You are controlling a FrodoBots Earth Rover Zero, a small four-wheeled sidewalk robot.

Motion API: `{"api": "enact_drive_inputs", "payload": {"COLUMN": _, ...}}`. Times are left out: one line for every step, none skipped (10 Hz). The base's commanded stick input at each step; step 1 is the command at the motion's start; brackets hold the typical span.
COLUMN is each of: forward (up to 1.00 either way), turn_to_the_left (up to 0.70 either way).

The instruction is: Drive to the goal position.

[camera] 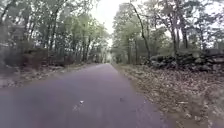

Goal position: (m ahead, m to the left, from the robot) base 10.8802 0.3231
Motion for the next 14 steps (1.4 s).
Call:
{"api": "enact_drive_inputs", "payload": {"forward": 0.70, "turn_to_the_left": 0.05}}
{"api": "enact_drive_inputs", "payload": {"forward": 0.70, "turn_to_the_left": 0.00}}
{"api": "enact_drive_inputs", "payload": {"forward": 0.70, "turn_to_the_left": 0.00}}
{"api": "enact_drive_inputs", "payload": {"forward": 0.70, "turn_to_the_left": 0.00}}
{"api": "enact_drive_inputs", "payload": {"forward": 0.70, "turn_to_the_left": 0.00}}
{"api": "enact_drive_inputs", "payload": {"forward": 0.70, "turn_to_the_left": 0.00}}
{"api": "enact_drive_inputs", "payload": {"forward": 0.70, "turn_to_the_left": 0.00}}
{"api": "enact_drive_inputs", "payload": {"forward": 0.70, "turn_to_the_left": 0.00}}
{"api": "enact_drive_inputs", "payload": {"forward": 0.70, "turn_to_the_left": 0.00}}
{"api": "enact_drive_inputs", "payload": {"forward": 0.70, "turn_to_the_left": 0.00}}
{"api": "enact_drive_inputs", "payload": {"forward": 0.70, "turn_to_the_left": 0.00}}
{"api": "enact_drive_inputs", "payload": {"forward": 0.70, "turn_to_the_left": 0.00}}
{"api": "enact_drive_inputs", "payload": {"forward": 0.70, "turn_to_the_left": 0.00}}
{"api": "enact_drive_inputs", "payload": {"forward": 0.70, "turn_to_the_left": 0.00}}
